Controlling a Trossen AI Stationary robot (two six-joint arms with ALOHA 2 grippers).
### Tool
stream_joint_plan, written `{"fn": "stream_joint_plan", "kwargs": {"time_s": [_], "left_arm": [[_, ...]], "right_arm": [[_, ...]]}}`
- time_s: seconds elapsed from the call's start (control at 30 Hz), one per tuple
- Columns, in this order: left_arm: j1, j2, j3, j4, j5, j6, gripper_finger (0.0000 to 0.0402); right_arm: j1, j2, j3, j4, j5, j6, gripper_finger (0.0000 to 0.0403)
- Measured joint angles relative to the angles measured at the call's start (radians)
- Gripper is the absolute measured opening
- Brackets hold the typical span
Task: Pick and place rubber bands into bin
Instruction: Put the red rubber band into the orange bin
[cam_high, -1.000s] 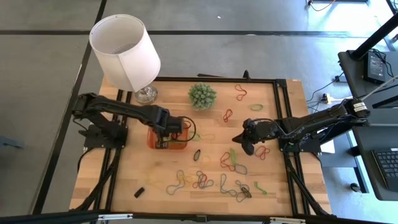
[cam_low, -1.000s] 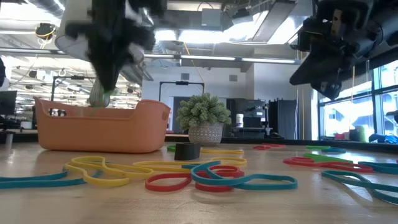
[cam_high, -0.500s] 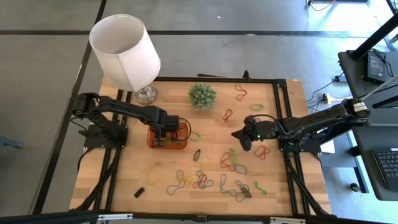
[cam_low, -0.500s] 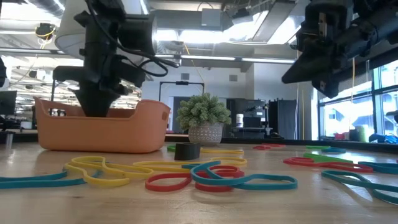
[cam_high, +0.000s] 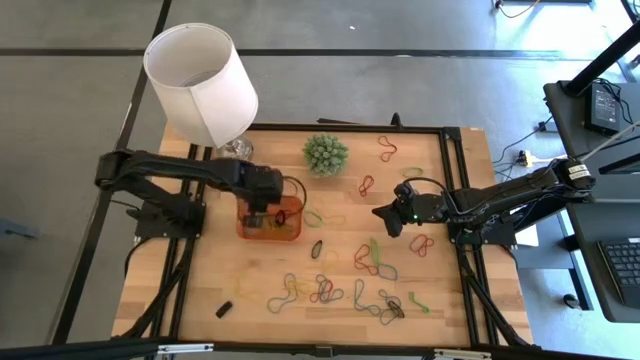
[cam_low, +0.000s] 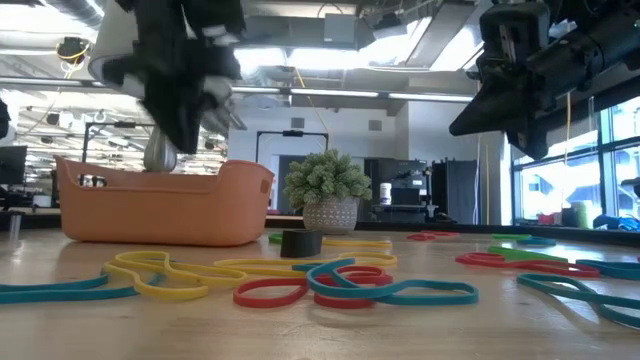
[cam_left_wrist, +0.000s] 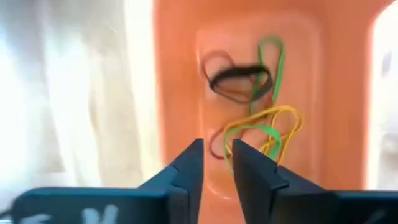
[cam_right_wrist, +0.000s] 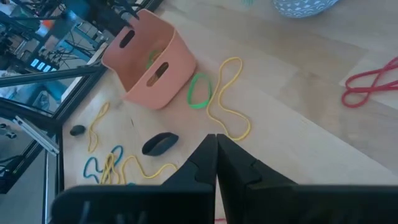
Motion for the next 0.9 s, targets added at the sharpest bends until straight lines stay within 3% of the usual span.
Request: {"fn": "stream_joint_plan", "kwargs": {"time_s": [0.13, 0.3, 0.53, 0.67, 0.77, 0.9], "left_arm": [[0.030, -0.136, 0.024, 0.008, 0.027, 0.047, 0.0014], [0.047, -0.305, -0.021, 0.055, 0.048, 0.037, 0.0002], [0.047, -0.571, -0.303, 0.335, 0.173, -0.048, 0.0002], [0.047, -0.703, -0.464, 0.526, 0.202, -0.135, 0.0002], [0.047, -0.784, -0.548, 0.636, 0.211, -0.171, 0.0002], [0.047, -0.867, -0.617, 0.704, 0.204, -0.171, 0.0001]], "right_arm": [[0.000, 0.000, 0.000, 0.000, 0.000, -0.003, 0.0011], [0.000, 0.000, 0.000, -0.001, 0.000, -0.003, 0.0011], [0.000, 0.000, 0.000, 0.026, 0.006, -0.003, 0.0011], [-0.007, 0.000, 0.000, 0.075, 0.154, -0.004, 0.0011], [-0.062, 0.000, 0.002, 0.149, 0.223, -0.048, 0.0011], [-0.182, 0.022, 0.050, 0.178, 0.188, -0.191, 0.0008]]}}
